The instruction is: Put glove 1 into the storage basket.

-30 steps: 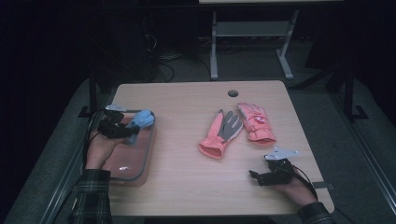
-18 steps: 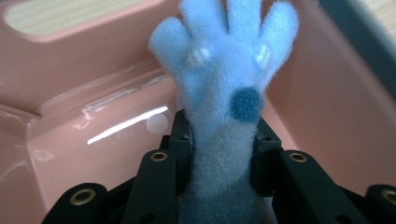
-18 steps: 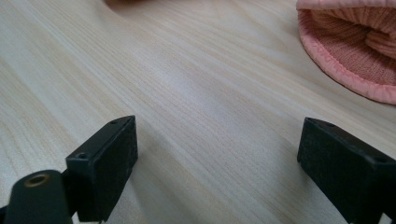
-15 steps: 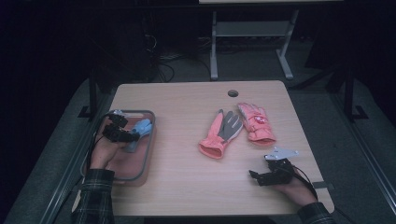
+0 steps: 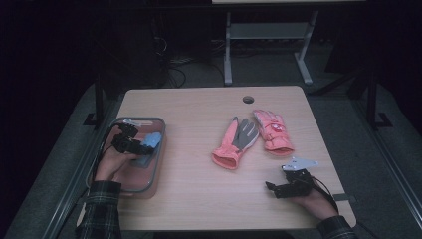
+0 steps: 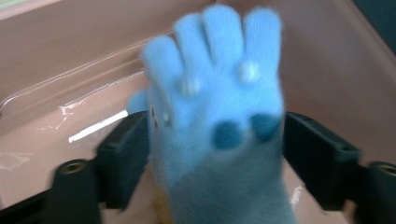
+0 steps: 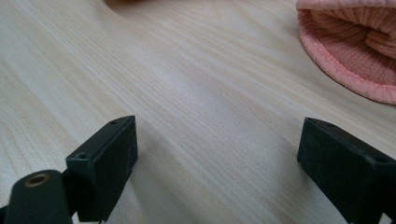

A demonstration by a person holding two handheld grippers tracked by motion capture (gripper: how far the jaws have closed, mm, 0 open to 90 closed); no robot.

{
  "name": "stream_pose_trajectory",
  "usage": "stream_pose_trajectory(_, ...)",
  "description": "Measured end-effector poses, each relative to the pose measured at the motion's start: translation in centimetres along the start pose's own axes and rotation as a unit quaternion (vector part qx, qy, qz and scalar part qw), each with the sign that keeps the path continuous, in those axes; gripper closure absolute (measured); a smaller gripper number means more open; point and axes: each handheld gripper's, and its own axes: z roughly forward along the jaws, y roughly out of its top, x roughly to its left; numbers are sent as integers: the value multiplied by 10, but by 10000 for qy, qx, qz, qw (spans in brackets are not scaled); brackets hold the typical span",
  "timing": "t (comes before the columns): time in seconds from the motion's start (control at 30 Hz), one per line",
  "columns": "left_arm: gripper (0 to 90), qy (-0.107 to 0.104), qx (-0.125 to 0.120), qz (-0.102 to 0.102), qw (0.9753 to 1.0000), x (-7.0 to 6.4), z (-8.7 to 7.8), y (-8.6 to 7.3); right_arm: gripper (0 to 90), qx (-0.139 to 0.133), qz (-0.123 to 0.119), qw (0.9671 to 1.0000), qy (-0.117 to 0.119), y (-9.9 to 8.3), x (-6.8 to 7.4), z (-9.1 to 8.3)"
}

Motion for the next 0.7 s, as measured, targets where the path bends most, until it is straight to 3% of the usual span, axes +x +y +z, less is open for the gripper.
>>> stream_pose_trajectory(0.1,168,34,-77,1,10000,2,-6,0,116,1,-1,10000,2,0,0,0)
stream_pose_trajectory(0.33,164,106,-461,35,9989,-7,-30,7,116,0,-5,10000,6,0,0,0)
stream_pose_trajectory(0.5,164,-157,-743,177,9970,-26,-47,17,116,2,-2,10000,5,0,0,0)
stream_pose_trajectory(0.7,165,-422,-889,436,9942,-50,-52,26,116,0,-5,10000,4,0,0,0)
